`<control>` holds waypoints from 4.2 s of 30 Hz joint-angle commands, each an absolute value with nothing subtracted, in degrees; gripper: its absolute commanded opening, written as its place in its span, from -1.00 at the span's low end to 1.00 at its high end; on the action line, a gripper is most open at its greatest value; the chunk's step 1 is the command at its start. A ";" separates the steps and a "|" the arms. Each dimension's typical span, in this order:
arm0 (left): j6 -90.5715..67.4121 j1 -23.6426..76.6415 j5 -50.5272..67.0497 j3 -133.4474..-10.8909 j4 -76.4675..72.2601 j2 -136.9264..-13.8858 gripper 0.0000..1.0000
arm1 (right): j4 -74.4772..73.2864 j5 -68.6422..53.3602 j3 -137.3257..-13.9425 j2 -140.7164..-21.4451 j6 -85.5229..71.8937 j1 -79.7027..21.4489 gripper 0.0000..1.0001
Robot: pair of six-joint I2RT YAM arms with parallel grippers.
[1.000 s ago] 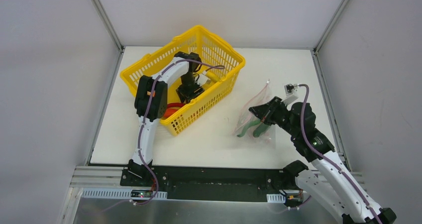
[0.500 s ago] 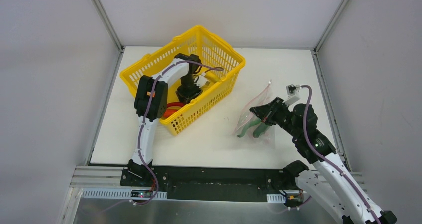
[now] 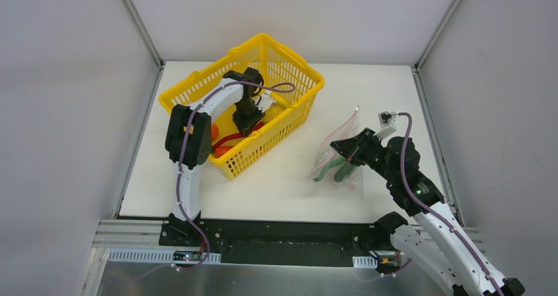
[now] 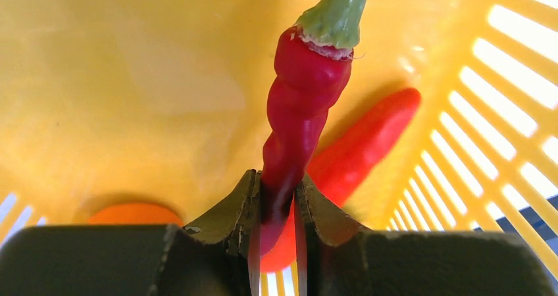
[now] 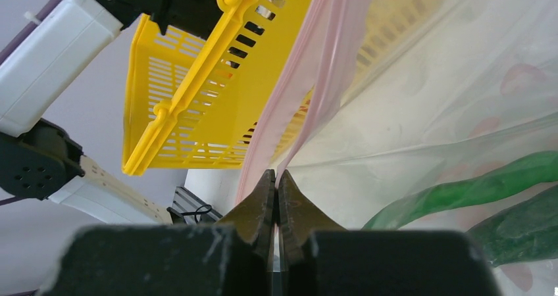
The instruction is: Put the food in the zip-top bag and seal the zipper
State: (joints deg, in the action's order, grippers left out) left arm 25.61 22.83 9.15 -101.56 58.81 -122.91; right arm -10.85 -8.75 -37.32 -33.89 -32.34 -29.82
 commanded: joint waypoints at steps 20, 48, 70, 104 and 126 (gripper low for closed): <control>17.38 22.68 12.72 -92.47 50.92 -87.67 -1.00 | -10.00 -6.91 -39.35 -34.32 -32.87 -29.63 -0.96; -8.88 24.44 34.90 -75.15 12.81 -53.18 -0.98 | -7.98 -8.32 -39.49 -34.71 -34.20 -29.67 -0.96; -17.96 50.30 31.86 -61.29 -32.14 -59.10 -0.98 | -6.60 -11.73 -41.01 -35.34 -36.71 -29.67 -0.98; -2.69 59.57 16.78 -55.43 -40.52 -66.73 -0.99 | -8.53 -16.27 -49.03 -36.93 -44.82 -29.71 -0.98; -1.59 62.34 11.44 -58.08 -24.74 -67.25 0.22 | -6.13 -12.43 -46.43 -35.70 -49.50 -29.69 -0.99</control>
State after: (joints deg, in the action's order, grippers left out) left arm -2.72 61.58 12.36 -53.25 -31.38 -70.04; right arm -8.80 -12.71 -46.26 -36.32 -49.30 -29.82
